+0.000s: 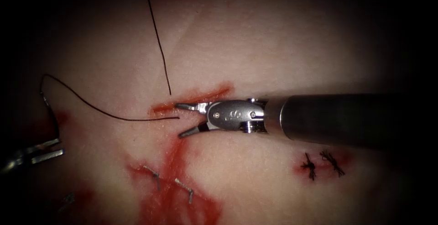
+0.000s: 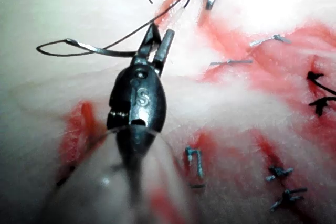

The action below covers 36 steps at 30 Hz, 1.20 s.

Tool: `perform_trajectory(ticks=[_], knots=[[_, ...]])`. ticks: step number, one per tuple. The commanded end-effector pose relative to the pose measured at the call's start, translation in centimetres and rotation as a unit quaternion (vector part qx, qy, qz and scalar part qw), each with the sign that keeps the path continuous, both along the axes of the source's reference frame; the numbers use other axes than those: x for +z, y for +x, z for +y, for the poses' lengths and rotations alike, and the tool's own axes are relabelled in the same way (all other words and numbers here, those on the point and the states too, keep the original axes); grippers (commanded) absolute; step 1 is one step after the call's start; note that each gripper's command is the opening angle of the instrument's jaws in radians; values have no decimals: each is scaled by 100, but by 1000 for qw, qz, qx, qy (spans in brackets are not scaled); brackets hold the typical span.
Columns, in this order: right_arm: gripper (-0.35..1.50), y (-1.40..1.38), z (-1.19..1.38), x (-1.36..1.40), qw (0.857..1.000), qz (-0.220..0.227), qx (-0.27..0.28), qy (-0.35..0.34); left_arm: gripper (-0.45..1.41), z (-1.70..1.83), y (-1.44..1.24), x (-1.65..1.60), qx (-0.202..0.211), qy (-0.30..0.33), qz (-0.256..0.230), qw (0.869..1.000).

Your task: Wound Closure

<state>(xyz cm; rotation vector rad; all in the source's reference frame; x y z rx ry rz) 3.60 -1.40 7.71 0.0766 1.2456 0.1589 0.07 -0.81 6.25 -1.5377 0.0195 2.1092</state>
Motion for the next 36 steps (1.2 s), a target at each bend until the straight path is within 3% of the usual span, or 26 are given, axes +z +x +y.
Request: perform_trajectory(ticks=[1,4,6,9,16,24,36], knots=[[74,13,-8,6,1000,3,-2,-1,-45,0,-6,9,0,0,-1,1000],[4,15,-11,11,1000,10,-11,-1,-45,1,-9,10,0,0,-1,1000],[-4,16,-11,16,1000,9,-11,-4,-45,1,-11,10,0,0,-2,1000],[-35,16,-12,28,1000,1,-14,-9,-45,1,-14,10,0,0,-3,1000],[-35,12,-12,40,1000,-3,-13,-3,-45,2,-17,10,3,0,-7,1000],[-35,-2,-28,0,1000,10,-9,8,-45,12,-18,20,4,1,-8,1000],[-35,5,-93,-46,998,39,-46,17,-45,32,-40,46,-9,-4,1,1000]])
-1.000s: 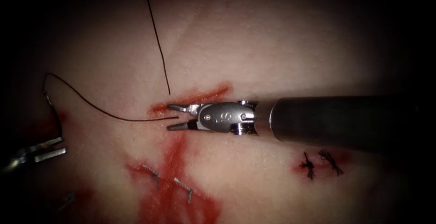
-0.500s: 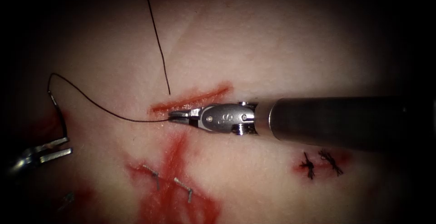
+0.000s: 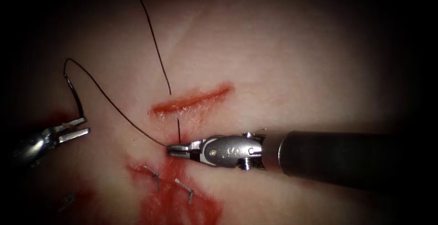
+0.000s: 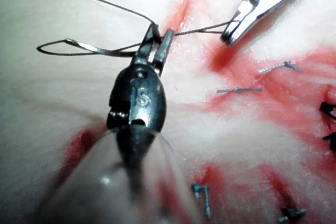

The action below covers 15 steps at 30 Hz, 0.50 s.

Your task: Wound Closure

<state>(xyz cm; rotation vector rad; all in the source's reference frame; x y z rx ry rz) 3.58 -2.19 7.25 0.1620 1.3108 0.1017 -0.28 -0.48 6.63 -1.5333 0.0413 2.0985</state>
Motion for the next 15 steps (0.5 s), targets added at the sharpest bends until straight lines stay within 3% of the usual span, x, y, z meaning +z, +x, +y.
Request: perform_trajectory(ticks=[1,15], knots=[[-35,7,-19,-3,1000,3,-5,2,-45,-4,-8,10,-2,-3,1,1000],[-35,14,-99,-48,999,14,-32,4,-45,-62,-38,30,-6,-21,8,1000]])
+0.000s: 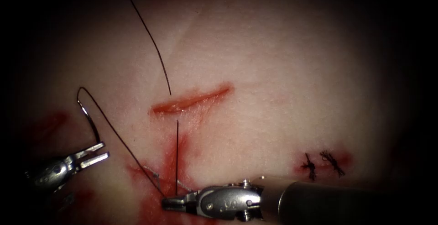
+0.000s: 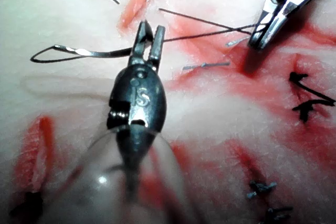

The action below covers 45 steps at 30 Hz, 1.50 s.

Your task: Wound Closure

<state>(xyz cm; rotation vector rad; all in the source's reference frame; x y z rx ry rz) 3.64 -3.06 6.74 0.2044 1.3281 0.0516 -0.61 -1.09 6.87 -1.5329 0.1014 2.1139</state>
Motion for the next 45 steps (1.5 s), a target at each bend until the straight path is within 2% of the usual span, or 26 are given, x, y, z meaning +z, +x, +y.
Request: perform_trajectory(ticks=[1,6,7,10,11,13,15,17,18,23,27,32,39,45], knots=[[-35,10,-16,0,1000,3,-4,2,-45,-2,-6,6,0,0,-1,1000],[-35,18,-14,-7,1000,3,-2,5,-45,-2,-7,1,1,1,-2,1000],[-20,20,-9,-8,1000,2,1,7,-45,0,-6,1,2,2,-3,1000],[79,23,7,-9,1000,-1,7,13,-45,6,-1,2,-1,4,0,1000],[104,24,17,-9,1000,-2,11,16,-45,9,3,3,-4,4,3,1000],[120,23,33,-11,1000,-4,17,24,-45,15,10,6,-9,6,11,1000],[125,19,53,-12,999,-9,25,21,-45,21,21,9,-10,-17,43,999],[126,12,72,-11,999,-8,32,16,-45,28,33,15,-12,-45,106,993],[126,8,79,-11,999,-9,34,16,-45,31,38,17,-16,-46,121,991],[126,-12,110,-2,999,-13,43,9,-45,46,65,28,-27,-56,150,987],[125,-20,123,13,999,-16,48,-4,-45,53,79,34,-36,-64,172,982],[125,-15,130,38,998,-14,44,-43,-45,55,76,35,-41,-62,176,982],[125,13,133,78,992,-22,34,-120,-45,51,56,33,-31,-61,161,985],[125,20,139,112,989,-34,30,-139,-45,45,47,29,-27,-62,157,985]])
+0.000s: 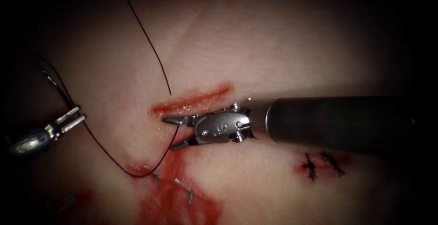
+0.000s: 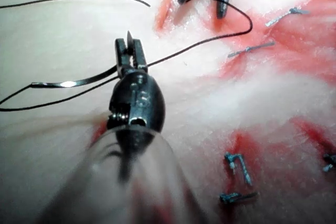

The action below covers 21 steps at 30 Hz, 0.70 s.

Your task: Wound Closure

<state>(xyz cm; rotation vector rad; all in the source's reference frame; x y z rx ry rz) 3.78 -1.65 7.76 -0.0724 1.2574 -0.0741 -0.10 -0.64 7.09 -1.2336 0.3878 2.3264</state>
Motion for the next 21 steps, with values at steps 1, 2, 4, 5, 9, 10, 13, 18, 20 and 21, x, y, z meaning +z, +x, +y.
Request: perform_trajectory(ticks=[1,2,4,5,9,10,13,18,20,21], knots=[[123,6,0,15,1000,-1,0,-2,-45,-1,-5,5,1,0,-1,1000],[121,5,1,18,1000,-1,-1,-6,-45,-1,-5,5,1,0,-2,1000],[115,3,4,21,1000,-2,-1,-7,-45,-1,-5,4,1,0,-2,1000],[111,2,5,22,1000,-2,-2,-10,-45,-2,-5,4,1,0,-2,1000],[83,0,6,24,1000,-1,-7,-24,-45,-2,-6,4,2,0,-2,1000],[69,0,6,24,1000,-1,-9,-27,-45,-2,-6,4,2,0,-2,1000],[19,-1,5,24,999,-2,-13,-33,-45,-3,-7,4,2,0,-3,1000],[-35,-3,2,23,999,4,-31,-31,-45,-3,-9,3,4,1,-5,1000],[-35,-4,0,22,999,6,-34,-34,-45,-3,-11,2,5,2,-7,1000],[-35,-5,-2,20,999,6,-36,-34,-45,-3,-11,1,5,2,-7,1000]])
